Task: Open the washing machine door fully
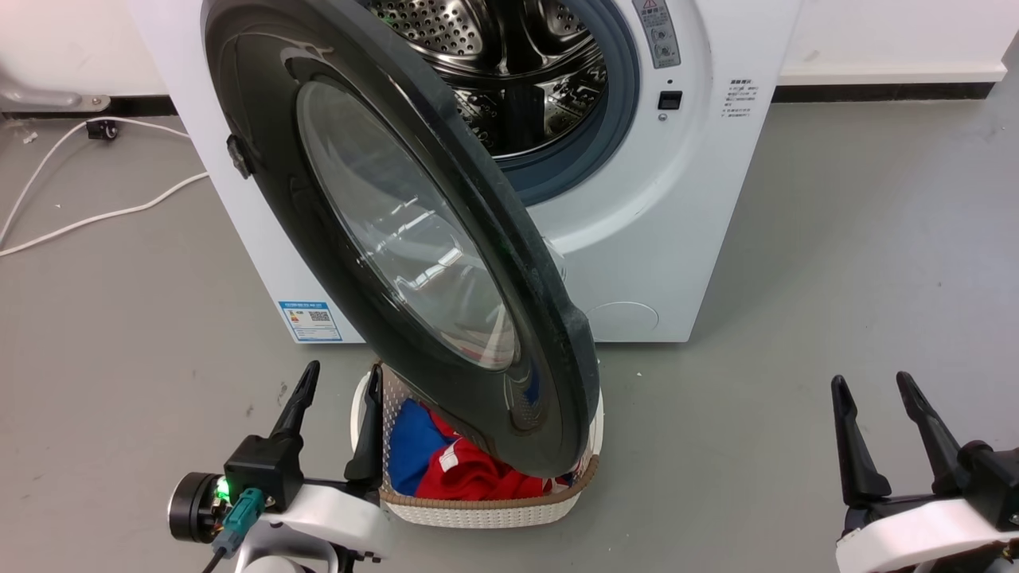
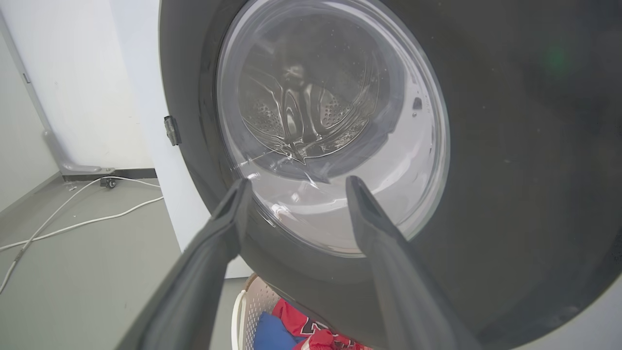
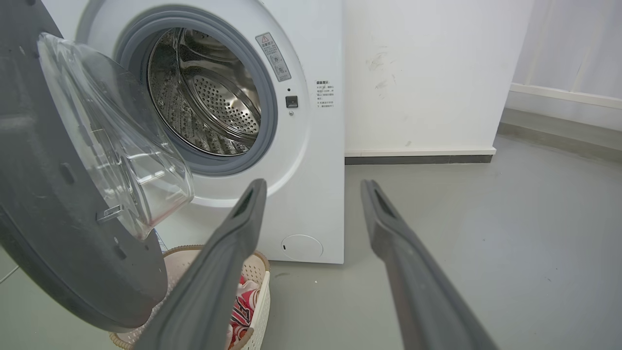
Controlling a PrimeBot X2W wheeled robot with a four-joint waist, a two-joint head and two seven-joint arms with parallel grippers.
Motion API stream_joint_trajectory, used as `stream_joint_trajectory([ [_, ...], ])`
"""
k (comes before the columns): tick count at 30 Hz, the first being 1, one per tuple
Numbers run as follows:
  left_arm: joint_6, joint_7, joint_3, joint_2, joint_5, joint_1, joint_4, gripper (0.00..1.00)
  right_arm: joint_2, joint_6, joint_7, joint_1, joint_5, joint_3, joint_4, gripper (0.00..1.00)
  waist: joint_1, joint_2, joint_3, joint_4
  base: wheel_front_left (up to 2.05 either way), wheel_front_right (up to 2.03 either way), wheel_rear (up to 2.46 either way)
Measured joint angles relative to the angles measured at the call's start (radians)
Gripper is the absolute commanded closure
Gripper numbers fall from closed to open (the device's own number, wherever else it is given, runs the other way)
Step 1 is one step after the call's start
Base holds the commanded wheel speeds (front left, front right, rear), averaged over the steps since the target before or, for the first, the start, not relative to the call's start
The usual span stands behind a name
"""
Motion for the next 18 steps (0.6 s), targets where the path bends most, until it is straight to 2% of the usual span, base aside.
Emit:
stream_joint_trajectory([
  [4,0.0,0.0,-0.002,0.0,-0.007,0.0,0.005,0.0,0.0,0.0,0.005,0.0,-0.009,0.003,-0.004,0.0,0.0,0.0,0.001,-0.001,0.0,0.0,0.0],
  [5,0.0,0.0,-0.002,0.0,-0.015,0.0,0.009,0.27,0.001,0.0,0.006,0.0,-0.01,0.004,-0.006,0.0,0.0,0.0,0.001,-0.001,0.0,0.0,0.0],
  [6,0.0,0.0,-0.003,0.0,-0.018,0.0,0.01,0.64,0.001,0.0,0.008,0.0,-0.012,0.004,-0.007,0.0,0.0,0.0,0.001,-0.001,0.0,0.0,0.0],
  [7,0.0,0.0,-0.004,0.0,-0.018,0.0,0.012,0.91,0.001,0.0,0.009,0.0,-0.015,0.004,-0.009,0.0,0.0,0.0,0.001,-0.001,0.0,0.0,0.0],
  [8,0.0,0.0,-0.005,0.0,-0.019,0.0,0.012,1.0,0.001,0.0,0.009,0.0,-0.016,0.004,-0.013,0.0,0.0,0.0,0.002,-0.001,0.0,0.0,0.0],
  [14,-0.001,0.0,-0.014,0.0,-0.044,0.0,0.017,1.0,0.001,0.0,0.009,-0.005,-0.021,0.006,-0.022,0.0,0.0,0.0,0.007,0.002,0.0,0.0,0.0],
  [18,0.017,0.0,-0.027,0.0,-0.062,-0.014,-0.028,1.0,0.001,0.0,0.009,-0.006,-0.026,0.001,-0.027,0.0,0.0,0.0,0.009,0.012,0.0,0.0,0.0],
])
